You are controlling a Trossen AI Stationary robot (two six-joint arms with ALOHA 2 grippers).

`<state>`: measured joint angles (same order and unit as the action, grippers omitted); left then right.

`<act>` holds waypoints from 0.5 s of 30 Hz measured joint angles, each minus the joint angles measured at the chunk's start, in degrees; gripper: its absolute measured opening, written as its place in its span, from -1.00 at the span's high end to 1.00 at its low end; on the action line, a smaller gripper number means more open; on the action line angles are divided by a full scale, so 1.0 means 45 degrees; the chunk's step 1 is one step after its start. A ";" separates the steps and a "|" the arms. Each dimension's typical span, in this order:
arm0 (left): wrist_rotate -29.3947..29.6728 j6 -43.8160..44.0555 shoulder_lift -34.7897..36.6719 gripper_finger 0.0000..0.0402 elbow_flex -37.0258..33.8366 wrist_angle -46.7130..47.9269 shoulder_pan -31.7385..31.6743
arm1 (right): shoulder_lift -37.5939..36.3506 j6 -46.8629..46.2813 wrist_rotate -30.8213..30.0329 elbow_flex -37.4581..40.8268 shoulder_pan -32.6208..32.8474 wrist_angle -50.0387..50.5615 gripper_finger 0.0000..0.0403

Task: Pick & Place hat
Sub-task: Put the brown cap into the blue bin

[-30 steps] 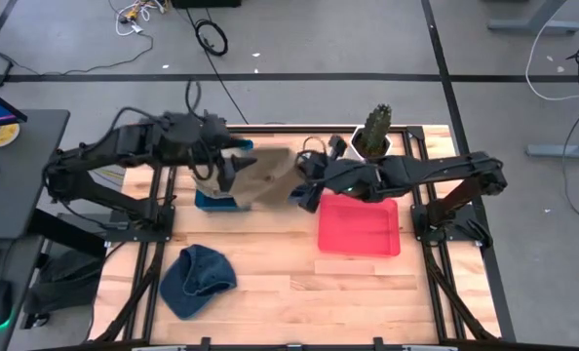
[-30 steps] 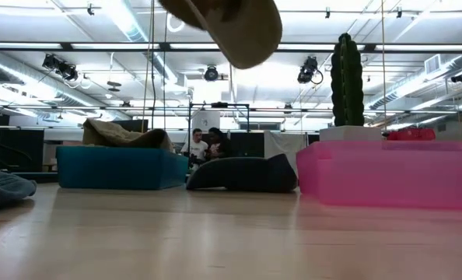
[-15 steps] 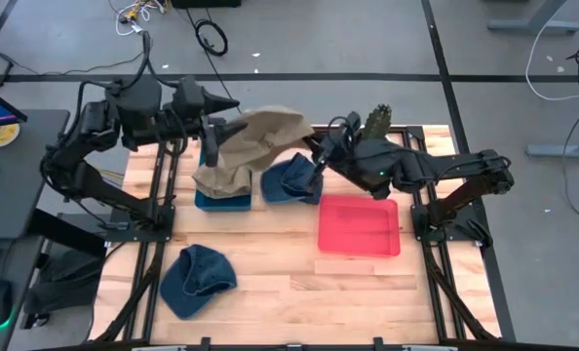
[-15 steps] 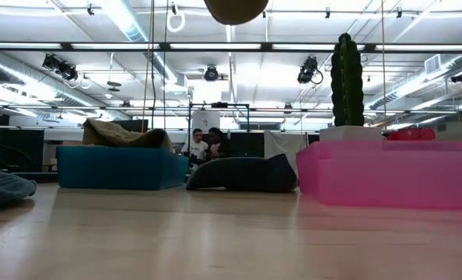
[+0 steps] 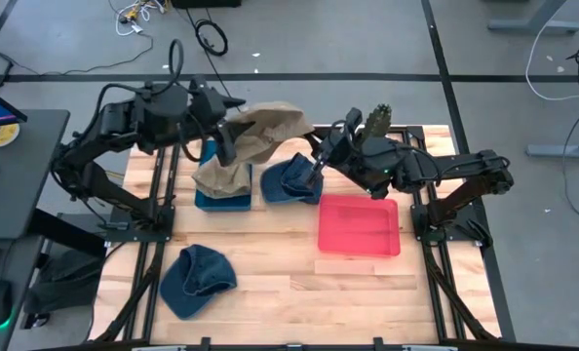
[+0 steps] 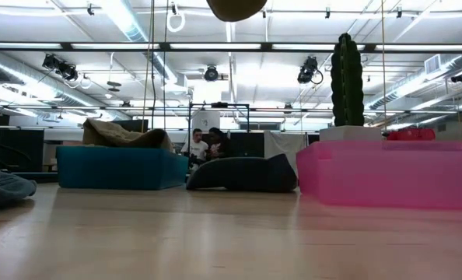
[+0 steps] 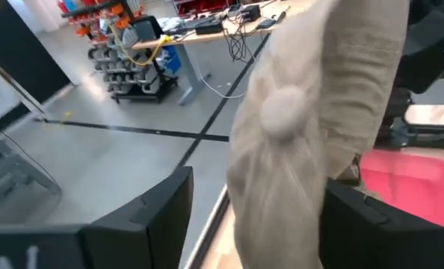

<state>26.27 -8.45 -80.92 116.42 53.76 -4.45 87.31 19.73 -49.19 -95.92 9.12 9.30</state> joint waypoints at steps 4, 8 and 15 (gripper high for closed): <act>0.0110 -0.0908 -0.0092 0.03 -0.0014 -0.0051 0.0000 | 0.0089 -0.0034 0.0015 0.0024 -0.0041 0.0077 0.97; 0.0120 -0.1532 -0.0124 0.37 -0.0009 -0.0137 0.0000 | 0.0180 -0.0245 0.0019 0.0024 -0.0109 0.0204 0.97; 0.0156 -0.1742 -0.0136 0.94 -0.0009 -0.0128 0.0000 | 0.0228 -0.0938 0.0170 0.0024 -0.0179 0.0296 0.75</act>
<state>26.97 -16.29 -81.54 116.38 53.18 -4.45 88.33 15.51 -48.42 -95.81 8.32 10.63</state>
